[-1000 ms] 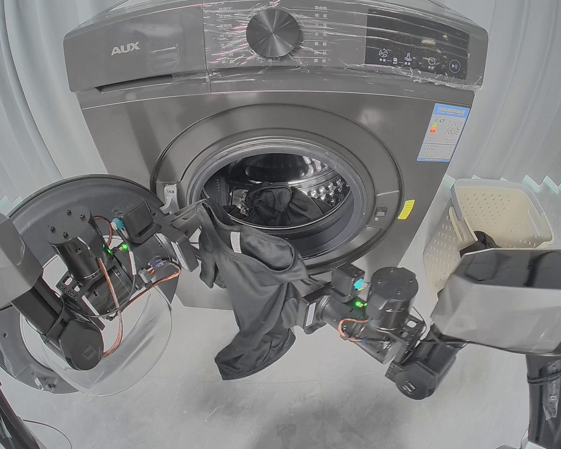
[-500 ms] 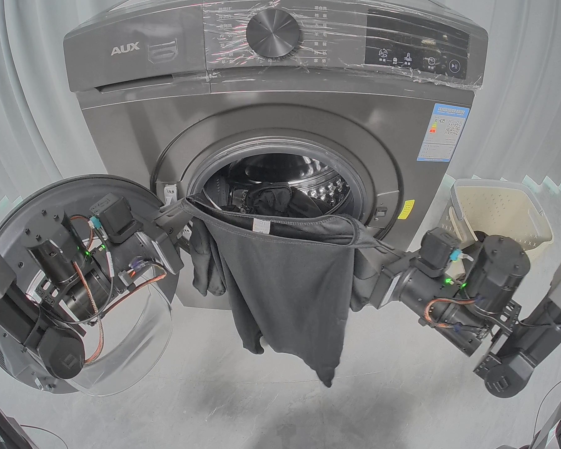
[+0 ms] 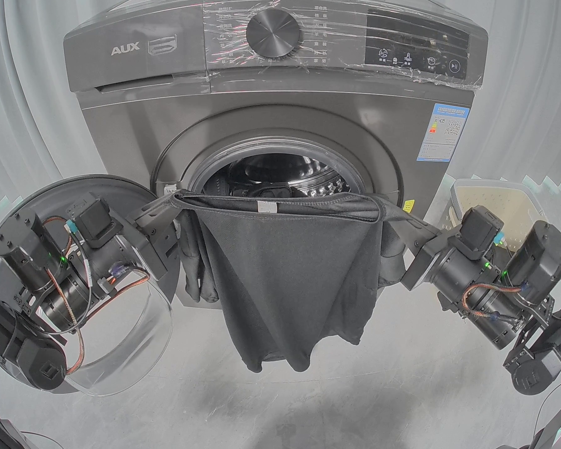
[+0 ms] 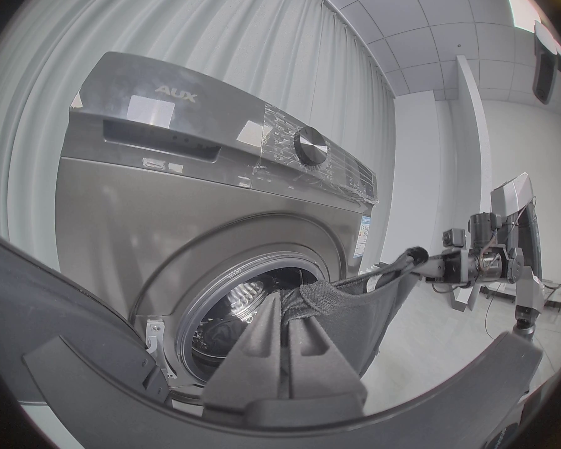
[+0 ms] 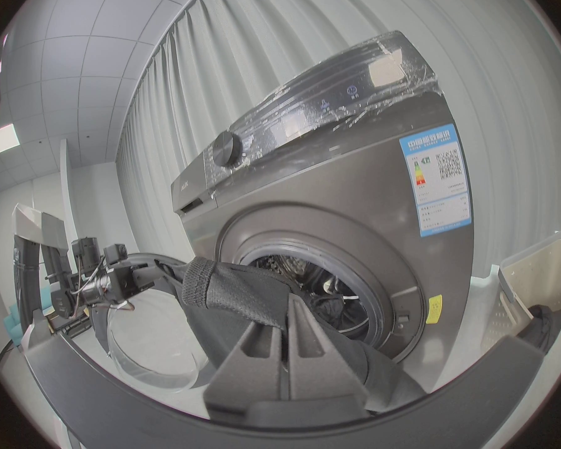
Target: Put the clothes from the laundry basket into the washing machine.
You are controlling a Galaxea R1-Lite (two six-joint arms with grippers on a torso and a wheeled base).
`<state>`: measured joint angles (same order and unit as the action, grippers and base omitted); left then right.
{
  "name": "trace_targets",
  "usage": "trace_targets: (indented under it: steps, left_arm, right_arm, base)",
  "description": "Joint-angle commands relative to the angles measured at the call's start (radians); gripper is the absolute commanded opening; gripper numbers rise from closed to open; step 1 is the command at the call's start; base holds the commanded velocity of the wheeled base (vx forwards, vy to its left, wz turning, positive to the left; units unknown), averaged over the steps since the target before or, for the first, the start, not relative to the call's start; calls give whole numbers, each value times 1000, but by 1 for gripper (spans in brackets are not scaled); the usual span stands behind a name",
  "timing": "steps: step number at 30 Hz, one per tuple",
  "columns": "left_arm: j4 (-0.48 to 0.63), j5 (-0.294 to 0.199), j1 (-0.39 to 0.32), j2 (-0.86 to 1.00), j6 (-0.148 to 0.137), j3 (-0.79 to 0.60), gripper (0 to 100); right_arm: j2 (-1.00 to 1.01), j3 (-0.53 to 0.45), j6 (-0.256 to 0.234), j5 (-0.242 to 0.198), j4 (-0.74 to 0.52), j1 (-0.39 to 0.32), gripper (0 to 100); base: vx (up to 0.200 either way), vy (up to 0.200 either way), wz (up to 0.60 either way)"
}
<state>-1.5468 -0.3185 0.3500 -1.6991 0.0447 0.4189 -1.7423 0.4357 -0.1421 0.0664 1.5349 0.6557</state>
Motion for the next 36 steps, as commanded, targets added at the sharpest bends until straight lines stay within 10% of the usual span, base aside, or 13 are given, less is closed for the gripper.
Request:
trace_targets:
  steps: [1, 36]
  left_arm:
    - [-1, -1, 6, 26, -22, -9, 0]
    - [1, 10, -6, 85, -16, 26, 0]
  right_arm:
    - [6, 35, -2, 1, 2, 7, 0]
    - [38, 100, -19, 38, 2, 22, 0]
  base:
    - [0, 0, 0]
    - [0, 0, 0]
